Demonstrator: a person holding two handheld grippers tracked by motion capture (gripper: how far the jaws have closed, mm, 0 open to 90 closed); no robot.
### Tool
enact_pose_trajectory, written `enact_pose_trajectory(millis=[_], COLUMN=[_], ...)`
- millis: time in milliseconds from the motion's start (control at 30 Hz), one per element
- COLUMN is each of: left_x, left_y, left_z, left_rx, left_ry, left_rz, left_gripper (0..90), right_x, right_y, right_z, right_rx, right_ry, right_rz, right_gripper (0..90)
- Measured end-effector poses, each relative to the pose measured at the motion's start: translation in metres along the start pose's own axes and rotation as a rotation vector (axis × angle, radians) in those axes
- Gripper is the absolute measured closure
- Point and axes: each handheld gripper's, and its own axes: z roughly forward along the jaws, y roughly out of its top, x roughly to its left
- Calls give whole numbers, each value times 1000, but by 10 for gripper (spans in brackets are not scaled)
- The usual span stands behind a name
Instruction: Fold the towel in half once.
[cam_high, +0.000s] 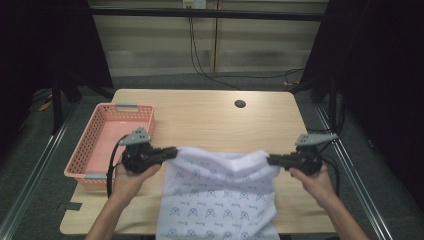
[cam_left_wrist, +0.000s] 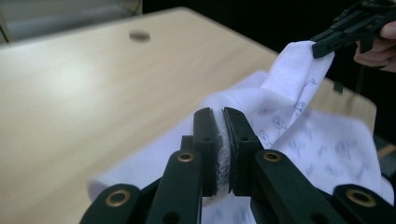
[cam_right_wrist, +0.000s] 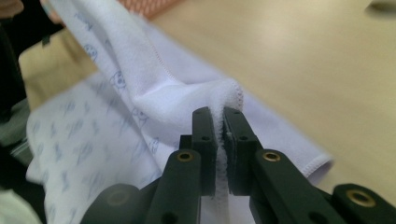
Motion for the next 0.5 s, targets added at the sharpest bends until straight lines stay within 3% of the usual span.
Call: enact_pose_trajectory(millis=[33, 67, 100, 133, 167, 233, 267, 300, 333, 367, 500], left_x=[-6, -6, -8, -9, -8, -5, -5, -5, -5, -7, -8], left_y=[-19, -19, -27, -35, -44, -64, -64, -80, -80, -89, -91], left_z=[5, 5, 6, 8, 9, 14, 14, 18, 18, 22, 31], left_rx=[57, 57, 81, 97, 113, 163, 163, 205, 205, 258, 291], left_ry=[-4, -4, 1, -5, -6, -13, -13, -31, -31, -27, -28], left_rz=[4, 4, 15, -1, -20, -45, -45, -61, -61, -65, -51], left_gripper=[845, 845, 845, 845, 844, 844, 843, 843, 843, 843, 845], right_x=[6, 6, 10, 10, 13, 14, 14, 15, 15, 16, 13], right_y=[-21, -21, -38, -38, -55, -66, -66, -78, -78, -80, -80], right_z=[9, 9, 15, 15, 19, 20, 20, 21, 21, 20, 24], right_rx=[46, 46, 89, 89, 120, 132, 132, 173, 173, 196, 217], right_ry=[11, 11, 29, 29, 39, 44, 44, 35, 35, 28, 9], right_rz=[13, 13, 32, 32, 61, 80, 80, 89, 89, 83, 66], right_gripper=[846, 846, 846, 846, 846, 846, 846, 846, 846, 846, 855])
